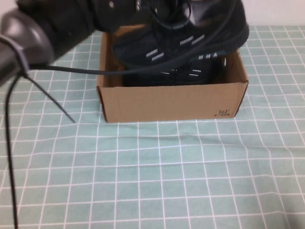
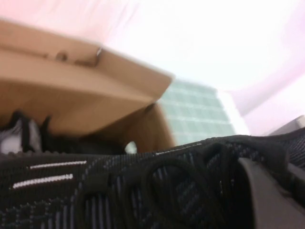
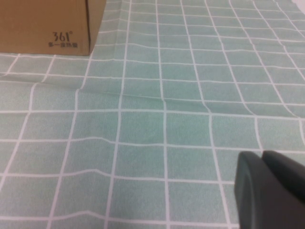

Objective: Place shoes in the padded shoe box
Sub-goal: Place the shoe in the shoe box

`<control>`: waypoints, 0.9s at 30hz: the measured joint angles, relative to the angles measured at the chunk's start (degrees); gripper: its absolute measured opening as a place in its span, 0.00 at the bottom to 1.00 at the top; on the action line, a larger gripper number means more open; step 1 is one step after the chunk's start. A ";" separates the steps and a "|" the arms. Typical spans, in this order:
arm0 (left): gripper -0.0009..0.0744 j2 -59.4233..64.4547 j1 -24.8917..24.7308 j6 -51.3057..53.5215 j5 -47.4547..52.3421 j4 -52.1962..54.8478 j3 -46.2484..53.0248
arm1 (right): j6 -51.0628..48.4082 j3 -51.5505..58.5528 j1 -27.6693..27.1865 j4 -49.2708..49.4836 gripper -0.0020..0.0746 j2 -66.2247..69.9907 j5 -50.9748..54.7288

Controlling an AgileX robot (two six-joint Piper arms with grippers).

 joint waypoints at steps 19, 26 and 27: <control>0.01 7.68 1.07 -5.76 0.71 0.00 1.18 | 0.00 0.00 0.00 0.00 0.02 0.00 0.00; 0.01 7.68 2.81 -5.80 3.93 1.66 1.18 | 0.00 0.00 0.00 0.00 0.02 0.00 0.00; 0.01 7.68 2.92 -5.80 4.18 1.80 1.18 | 0.00 0.00 0.00 0.00 0.02 0.00 0.00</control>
